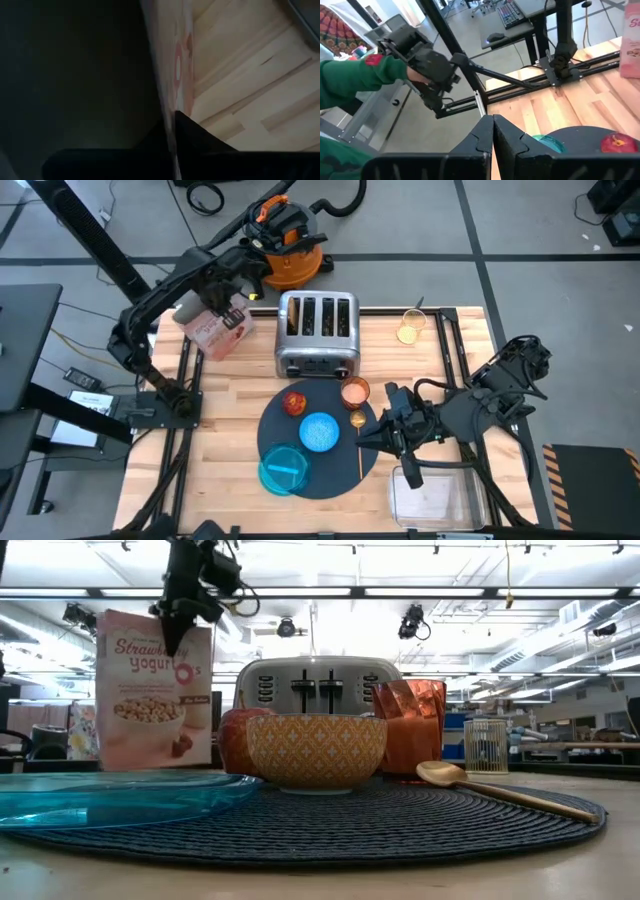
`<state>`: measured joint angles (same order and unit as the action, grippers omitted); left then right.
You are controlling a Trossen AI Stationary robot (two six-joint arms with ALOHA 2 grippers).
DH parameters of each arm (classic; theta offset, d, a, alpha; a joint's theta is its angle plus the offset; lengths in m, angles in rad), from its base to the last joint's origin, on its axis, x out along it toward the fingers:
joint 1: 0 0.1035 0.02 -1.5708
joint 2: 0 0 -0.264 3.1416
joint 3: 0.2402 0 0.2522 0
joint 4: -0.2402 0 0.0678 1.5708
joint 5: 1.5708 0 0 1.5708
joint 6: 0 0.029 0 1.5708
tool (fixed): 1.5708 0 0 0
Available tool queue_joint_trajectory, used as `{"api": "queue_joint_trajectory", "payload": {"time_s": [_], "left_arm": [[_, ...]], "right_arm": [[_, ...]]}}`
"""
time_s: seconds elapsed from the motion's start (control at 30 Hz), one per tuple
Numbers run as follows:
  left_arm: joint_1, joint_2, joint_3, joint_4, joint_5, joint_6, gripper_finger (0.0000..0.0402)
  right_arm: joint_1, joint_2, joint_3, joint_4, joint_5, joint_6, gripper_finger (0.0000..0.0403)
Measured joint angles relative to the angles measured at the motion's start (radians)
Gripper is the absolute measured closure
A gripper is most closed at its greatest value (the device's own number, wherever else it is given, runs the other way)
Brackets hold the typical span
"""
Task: Arrange a breakfast setting
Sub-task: Pour the pink cereal box into the blue bowl
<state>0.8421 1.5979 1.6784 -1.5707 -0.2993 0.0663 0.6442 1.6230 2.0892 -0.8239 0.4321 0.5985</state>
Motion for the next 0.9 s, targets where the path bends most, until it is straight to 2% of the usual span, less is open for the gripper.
{"api": "queue_joint_trajectory", "payload": {"time_s": [0.13, 0.3, 0.53, 0.73, 0.9], "left_arm": [[-0.004, -0.061, 0.0, 0.0, 0.009, -0.006, 0.0396], [-0.041, -0.151, 0.0, -0.001, 0.075, -0.033, 0.0398], [-0.149, -0.275, 0.001, -0.002, 0.174, -0.112, 0.04], [-0.242, -0.339, 0.001, -0.002, 0.234, -0.266, 0.04], [-0.324, -0.351, -0.022, 0.0, 0.261, -0.474, 0.0401]], "right_arm": [[-0.001, 0.006, 0.0, -0.001, -0.013, -0.018, 0.0388], [-0.002, 0.013, 0.0, -0.018, 0.012, -0.113, 0.0381], [-0.005, 0.013, 0.0, -0.053, 0.021, -0.175, 0.0339], [-0.005, 0.013, 0.0, -0.072, 0.045, -0.174, 0.029], [-0.01, 0.013, 0.0, -0.076, 0.054, -0.172, 0.0276]]}}
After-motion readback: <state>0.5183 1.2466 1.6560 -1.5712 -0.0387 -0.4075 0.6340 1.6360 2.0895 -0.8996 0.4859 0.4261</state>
